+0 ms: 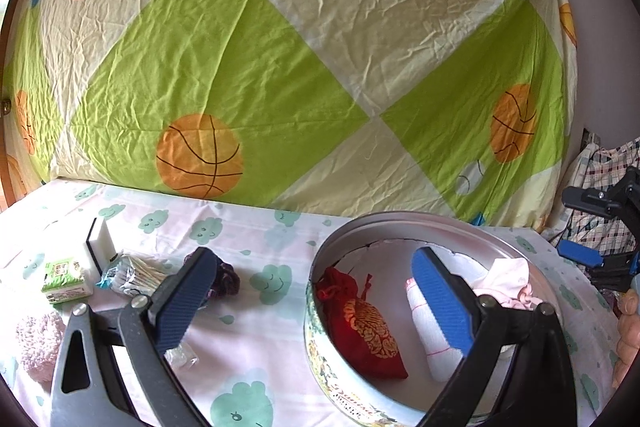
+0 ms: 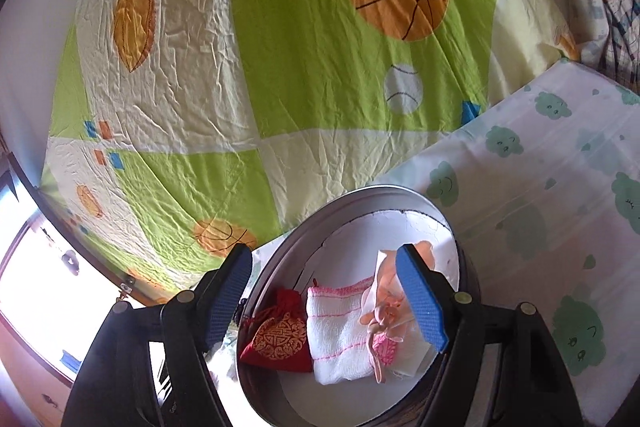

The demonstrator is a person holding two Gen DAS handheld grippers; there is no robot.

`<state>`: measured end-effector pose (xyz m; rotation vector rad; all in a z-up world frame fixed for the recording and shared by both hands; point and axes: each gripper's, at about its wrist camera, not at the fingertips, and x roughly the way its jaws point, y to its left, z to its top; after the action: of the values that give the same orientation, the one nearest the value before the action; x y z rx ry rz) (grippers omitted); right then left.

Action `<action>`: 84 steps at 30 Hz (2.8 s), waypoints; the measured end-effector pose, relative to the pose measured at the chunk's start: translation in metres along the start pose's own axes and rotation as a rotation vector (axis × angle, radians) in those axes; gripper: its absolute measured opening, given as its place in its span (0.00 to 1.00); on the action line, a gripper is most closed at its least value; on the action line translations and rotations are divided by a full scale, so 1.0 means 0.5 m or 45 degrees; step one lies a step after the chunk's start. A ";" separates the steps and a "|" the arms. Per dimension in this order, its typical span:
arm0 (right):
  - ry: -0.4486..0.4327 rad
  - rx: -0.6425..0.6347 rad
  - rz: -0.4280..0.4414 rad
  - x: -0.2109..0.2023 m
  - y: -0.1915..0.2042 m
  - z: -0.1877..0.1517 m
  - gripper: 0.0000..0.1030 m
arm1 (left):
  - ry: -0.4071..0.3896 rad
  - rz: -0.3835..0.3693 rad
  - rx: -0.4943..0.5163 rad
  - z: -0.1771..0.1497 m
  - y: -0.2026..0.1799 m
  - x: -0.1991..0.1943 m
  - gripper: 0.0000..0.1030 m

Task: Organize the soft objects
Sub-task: 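Withdraw both grippers from the tin back over the table, then lower the left gripper onto the pink fuzzy pad and close it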

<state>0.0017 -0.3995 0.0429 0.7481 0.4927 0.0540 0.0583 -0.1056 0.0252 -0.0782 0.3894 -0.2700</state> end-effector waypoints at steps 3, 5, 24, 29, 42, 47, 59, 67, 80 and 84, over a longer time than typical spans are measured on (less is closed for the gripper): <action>-0.094 -0.090 -0.054 0.000 0.026 -0.019 0.74 | -0.024 0.045 0.036 -0.004 0.002 -0.006 0.97; -0.153 -0.163 -0.087 0.002 0.046 -0.036 0.74 | -0.041 0.066 0.065 -0.007 0.001 -0.012 0.97; -0.545 -0.623 -0.317 0.000 0.202 -0.242 0.81 | 0.035 0.207 0.060 -0.038 0.116 -0.045 0.98; -0.544 -0.629 -0.299 -0.001 0.219 -0.270 0.81 | 0.054 0.209 0.035 -0.042 0.140 -0.052 0.98; -0.482 -0.643 -0.246 0.015 0.272 -0.332 0.81 | 0.114 0.266 -0.052 -0.049 0.216 -0.070 0.98; -0.444 -0.676 -0.230 0.029 0.302 -0.355 0.81 | 0.148 0.312 -0.120 -0.053 0.268 -0.078 0.98; -0.257 -0.768 -0.191 0.084 0.364 -0.408 0.81 | 0.281 0.407 -0.389 -0.079 0.408 -0.083 0.98; -0.200 -0.847 -0.176 0.104 0.401 -0.438 0.81 | 0.451 0.432 -0.470 -0.100 0.444 -0.044 0.98; -0.125 -0.807 -0.173 0.122 0.392 -0.427 0.81 | 0.634 0.500 -0.363 -0.116 0.426 0.008 0.99; -0.097 -0.796 -0.174 0.129 0.389 -0.425 0.81 | 0.643 0.507 -0.353 -0.114 0.425 0.010 0.99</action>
<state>-0.0119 -0.1062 0.0128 0.1033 0.4204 0.0479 0.0928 0.0961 -0.0559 -0.2029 0.9297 0.1672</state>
